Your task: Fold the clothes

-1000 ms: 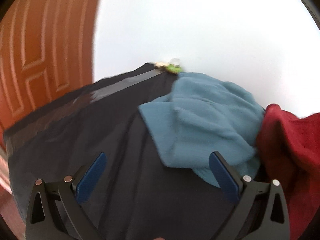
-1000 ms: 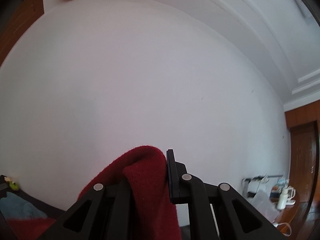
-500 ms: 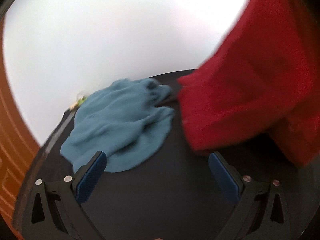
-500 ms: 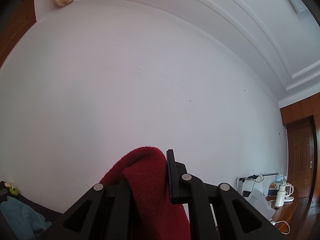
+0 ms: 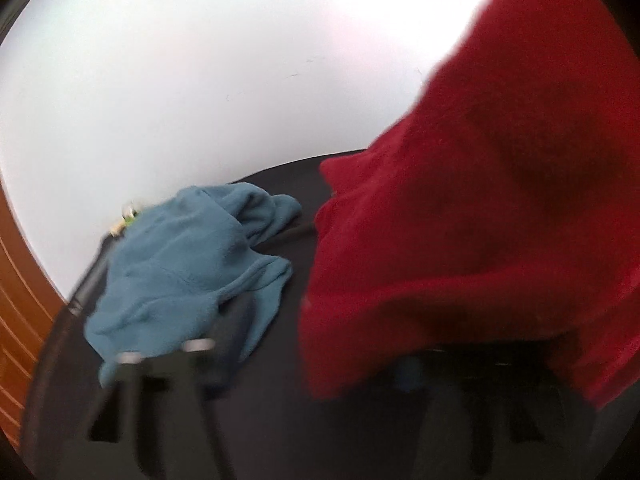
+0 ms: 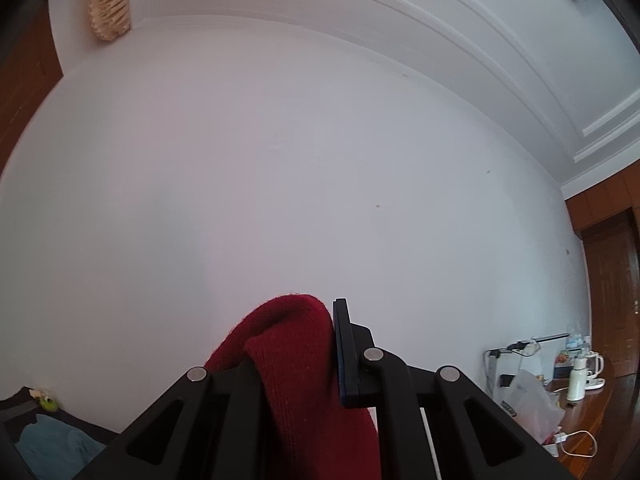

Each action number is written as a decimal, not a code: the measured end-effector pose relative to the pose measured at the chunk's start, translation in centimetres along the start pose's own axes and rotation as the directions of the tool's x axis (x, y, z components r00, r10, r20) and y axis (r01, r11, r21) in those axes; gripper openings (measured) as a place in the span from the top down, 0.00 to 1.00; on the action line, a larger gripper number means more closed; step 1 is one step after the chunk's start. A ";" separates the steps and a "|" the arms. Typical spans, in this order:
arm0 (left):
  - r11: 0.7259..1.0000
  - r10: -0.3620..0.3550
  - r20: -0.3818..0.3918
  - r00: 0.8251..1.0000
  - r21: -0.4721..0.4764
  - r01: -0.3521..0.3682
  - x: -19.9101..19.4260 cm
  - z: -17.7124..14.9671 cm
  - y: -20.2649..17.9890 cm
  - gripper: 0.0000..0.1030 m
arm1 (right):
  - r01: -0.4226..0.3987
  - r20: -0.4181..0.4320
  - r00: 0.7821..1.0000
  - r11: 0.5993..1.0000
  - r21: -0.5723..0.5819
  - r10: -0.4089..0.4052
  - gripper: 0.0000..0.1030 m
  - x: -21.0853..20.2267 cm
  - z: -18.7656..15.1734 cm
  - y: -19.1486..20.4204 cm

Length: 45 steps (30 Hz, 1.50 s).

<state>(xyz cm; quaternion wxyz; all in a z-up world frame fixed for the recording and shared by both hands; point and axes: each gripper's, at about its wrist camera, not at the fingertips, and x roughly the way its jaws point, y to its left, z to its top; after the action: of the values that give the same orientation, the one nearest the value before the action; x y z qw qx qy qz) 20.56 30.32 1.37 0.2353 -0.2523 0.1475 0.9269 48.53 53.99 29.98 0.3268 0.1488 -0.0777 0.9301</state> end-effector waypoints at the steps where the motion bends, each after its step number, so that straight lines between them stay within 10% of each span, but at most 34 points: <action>1: 1.000 -0.003 -0.002 1.000 -0.026 0.003 -0.1 0.4 0.3 0.85 | 0.010 -0.001 1.000 1.000 0.002 -0.010 0.90 0.7 -0.4 -1.3; 7: 0.975 0.048 0.141 0.989 -0.221 -0.016 -5.1 2.3 5.3 0.89 | 0.100 -0.023 0.995 0.995 0.001 -0.100 0.90 3.9 -4.3 -9.0; 13: 0.934 0.179 0.389 0.904 -0.355 -0.032 -14.9 6.2 8.9 0.89 | 0.135 -0.036 0.990 0.991 0.011 -0.135 0.90 4.2 -2.0 -13.4; 18: 0.900 0.307 0.555 0.773 -0.434 -0.046 -23.1 8.4 11.6 0.89 | 0.212 0.068 0.976 0.976 -0.054 -0.208 0.90 -3.0 0.3 -8.2; 22: 0.868 0.409 0.645 0.646 -0.494 -0.056 -30.0 8.3 12.2 0.86 | 0.234 0.126 0.965 0.972 -0.018 -0.230 0.90 -5.1 1.9 -11.8; 29: 0.861 0.460 0.730 0.505 -0.506 -0.054 -39.5 7.5 12.3 0.86 | 0.280 0.258 0.926 0.960 0.027 -0.277 0.90 -10.5 4.5 -13.9; 34: 0.837 0.518 0.754 0.403 -0.545 -0.056 -44.7 6.0 13.1 0.85 | 0.327 0.406 0.860 0.945 0.028 -0.310 0.90 -13.2 7.3 -15.8; 40: 0.846 0.509 0.756 0.412 -0.528 -0.078 -44.9 4.8 14.6 0.84 | 0.382 0.497 0.797 0.924 0.023 -0.342 0.90 -14.7 11.6 -18.2; 45: 0.869 0.475 0.721 0.505 -0.475 -0.140 -40.4 4.7 13.8 0.82 | 0.393 0.426 0.839 0.918 -0.045 -0.338 0.90 -15.5 9.9 -12.1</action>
<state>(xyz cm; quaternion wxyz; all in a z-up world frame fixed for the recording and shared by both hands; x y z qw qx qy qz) 42.39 5.93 29.09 0.0545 0.1998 -0.1058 0.9726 69.86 51.91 34.82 0.4839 0.3307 -0.1749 0.7911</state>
